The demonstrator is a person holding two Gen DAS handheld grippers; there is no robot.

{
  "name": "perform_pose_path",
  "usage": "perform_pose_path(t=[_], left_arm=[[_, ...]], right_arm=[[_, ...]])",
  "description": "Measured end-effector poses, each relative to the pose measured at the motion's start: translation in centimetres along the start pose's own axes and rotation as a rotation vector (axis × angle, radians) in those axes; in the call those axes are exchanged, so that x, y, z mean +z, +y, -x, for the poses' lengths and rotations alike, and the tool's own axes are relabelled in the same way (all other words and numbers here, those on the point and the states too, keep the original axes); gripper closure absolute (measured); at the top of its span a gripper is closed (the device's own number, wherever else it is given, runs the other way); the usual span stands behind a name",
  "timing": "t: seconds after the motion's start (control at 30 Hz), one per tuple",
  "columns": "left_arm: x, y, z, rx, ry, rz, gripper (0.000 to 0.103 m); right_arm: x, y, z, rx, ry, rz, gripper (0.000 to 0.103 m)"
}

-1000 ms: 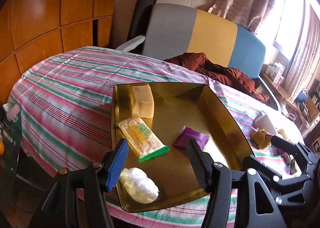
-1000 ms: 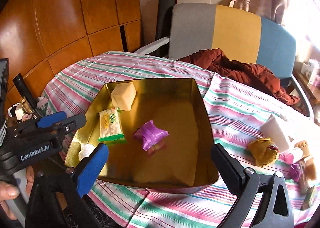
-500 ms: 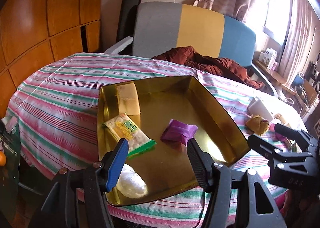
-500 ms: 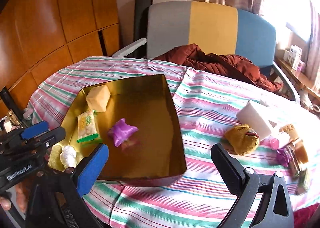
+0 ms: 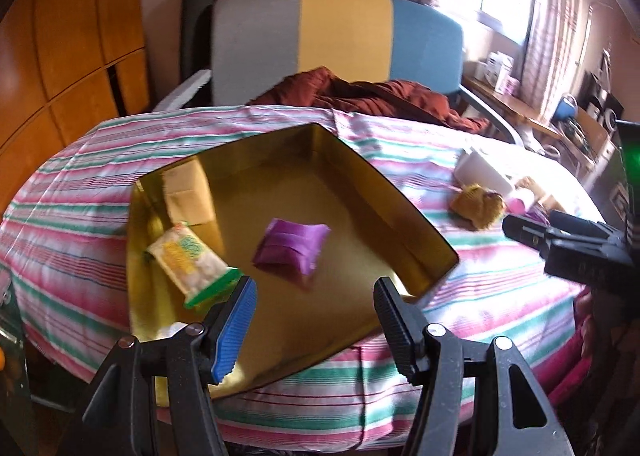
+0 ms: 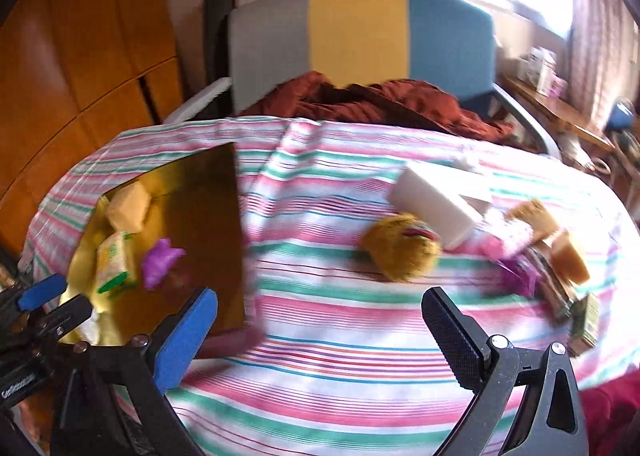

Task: Organize objects
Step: 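Move the left gripper to the yellow knitted ball and grasp it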

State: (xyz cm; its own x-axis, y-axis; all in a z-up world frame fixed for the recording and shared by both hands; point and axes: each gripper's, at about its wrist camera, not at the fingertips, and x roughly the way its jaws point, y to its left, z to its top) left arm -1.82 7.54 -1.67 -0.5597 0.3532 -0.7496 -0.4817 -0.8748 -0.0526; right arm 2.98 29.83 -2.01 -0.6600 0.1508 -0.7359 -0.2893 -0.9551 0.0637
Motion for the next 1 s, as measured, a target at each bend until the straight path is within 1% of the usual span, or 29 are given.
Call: perform_pose_path(t=[0.27,0.43,0.53,0.7,0.8,0.83,0.9,0.93,1.0], left_arm=[[0.5,-2.2,-0.2,-0.043,0.006,-0.051,0.041],[1.3,-3.9,-0.6,-0.075,0.012,-0.096,0.041],[1.9,-5.6,-0.8,-0.106,0.01,-0.135,0.041],[3.0,-8.5,-1.6,-0.149,0.021,-0.197,0.041],[3.4,-10.5,-2.5,-0.168,0.043,-0.247,0.041],[3.6,-11.1,-2.8,-0.174,0.047,-0.259,0.04],[3.9,-12.4,-3.6,-0.196,0.064,-0.279,0.036],[4.0,-12.9,-3.9,-0.205,0.069,-0.282,0.035],[4.4,-14.0,-4.7,-0.223,0.079,-0.291,0.034]], right_arm=[[-0.6,-7.0,0.1,-0.073,0.046,-0.132,0.0],[-0.6,-13.0,1.0,-0.135,0.059,-0.261,0.0],[-0.2,-16.7,1.9,-0.19,0.054,-0.334,0.0],[-0.3,-21.9,2.6,-0.273,0.015,-0.431,0.0],[-1.1,-24.2,2.7,-0.277,-0.021,-0.5,0.0],[-1.5,-25.1,2.7,-0.265,-0.029,-0.551,0.0],[-1.9,-26.3,3.4,-0.212,-0.083,-0.633,0.0],[-2.1,-26.8,3.7,-0.2,-0.105,-0.664,0.0],[-2.4,-27.4,3.7,-0.192,-0.112,-0.706,0.0]])
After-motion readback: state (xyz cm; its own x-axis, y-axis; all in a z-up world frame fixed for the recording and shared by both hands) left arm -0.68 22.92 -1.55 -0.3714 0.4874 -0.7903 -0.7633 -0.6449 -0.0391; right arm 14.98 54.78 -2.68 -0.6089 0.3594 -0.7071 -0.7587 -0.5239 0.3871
